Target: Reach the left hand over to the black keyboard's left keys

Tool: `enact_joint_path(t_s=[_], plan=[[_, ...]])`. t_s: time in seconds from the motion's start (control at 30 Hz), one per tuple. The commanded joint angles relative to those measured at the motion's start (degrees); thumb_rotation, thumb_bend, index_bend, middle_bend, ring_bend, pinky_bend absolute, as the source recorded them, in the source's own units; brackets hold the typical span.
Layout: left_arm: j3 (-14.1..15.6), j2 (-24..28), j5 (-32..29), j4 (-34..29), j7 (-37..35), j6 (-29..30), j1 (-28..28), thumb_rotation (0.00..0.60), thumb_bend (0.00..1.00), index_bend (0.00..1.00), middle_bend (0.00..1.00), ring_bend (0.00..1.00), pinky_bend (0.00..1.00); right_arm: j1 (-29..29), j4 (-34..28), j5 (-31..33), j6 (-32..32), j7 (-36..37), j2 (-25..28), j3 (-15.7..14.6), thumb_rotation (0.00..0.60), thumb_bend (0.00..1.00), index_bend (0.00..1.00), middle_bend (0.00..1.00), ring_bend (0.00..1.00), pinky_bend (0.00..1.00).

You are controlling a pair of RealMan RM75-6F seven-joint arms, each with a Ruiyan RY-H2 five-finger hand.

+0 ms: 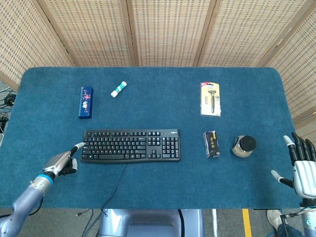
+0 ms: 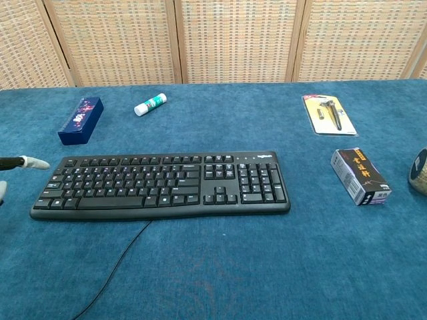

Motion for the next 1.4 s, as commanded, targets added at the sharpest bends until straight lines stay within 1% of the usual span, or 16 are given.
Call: enact_joint_path(t_s=[0.03, 0.07, 0.17, 0.47, 0.7, 1.03, 1.27, 1.4], plan=[[-0.3, -2.1, -2.2, 1.9, 0.3, -0.9, -1.9, 0.6, 0.93, 0.0, 1.0, 0.93, 0.8, 0.0, 0.0, 0.1, -0.1, 0.0, 0.0, 0.0, 0.6, 0.07, 0.0, 0.0, 0.0, 0.0], [-0.5, -2.9, -3.1, 2.7, 0.2, -2.0, -2.8, 0.6, 0.93, 0.0, 1.0, 0.93, 0.8, 0.1, 0.0, 0.2, -0.2, -0.1, 0.0, 0.0, 0.6, 0.07, 0.0, 0.0, 0.0, 0.0], [-0.2, -4.0, -4.0, 3.9, -0.1, -2.9, -3.7, 0.6, 0.93, 0.0, 1.0, 0.93, 0.8, 0.1, 0.0, 0.4, -0.4, -0.2, 0.0, 0.0, 0.6, 0.08, 0.0, 0.0, 0.0, 0.0], [0.5, -6.1, -4.8, 5.4, -0.1, -3.3, -5.3, 0.6, 0.93, 0.0, 1.0, 0.93, 0.8, 0.2, 0.0, 0.9, -0.7, -0.3, 0.0, 0.2, 0.6, 0.08, 0.0, 0.0, 0.0, 0.0], [1.0, -6.8, -4.9, 5.3, 0.4, -2.1, -5.8, 0.6, 0.93, 0.0, 1.0, 0.93, 0.8, 0.2, 0.1, 1.1, -0.8, 0.1, 0.2, 0.3, 0.6, 0.07, 0.0, 0.0, 0.0, 0.0], [1.8, -7.6, -6.2, 5.5, 1.1, -1.9, -6.8, 0.6, 0.92, 0.0, 1.0, 0.93, 0.8, 0.1, -0.1, 1.1, -0.6, 0.6, 0.4, 0.4, 0.6, 0.07, 0.0, 0.0, 0.0, 0.0], [2.4, -8.2, -7.5, 6.7, 1.1, -3.2, -7.7, 0.6, 0.92, 0.0, 1.0, 0.93, 0.8, 0.0, -0.1, 1.3, -0.5, 1.2, 0.7, 0.6, 0.6, 0.08, 0.0, 0.0, 0.0, 0.0], [2.1, -8.3, -6.8, 6.7, 0.4, -2.6, -7.5, 0.6, 0.92, 0.0, 1.0, 0.93, 0.8, 0.0, 0.0, 1.5, -0.4, 1.6, 0.8, 0.7, 0.6, 0.08, 0.0, 0.0, 0.0, 0.0]])
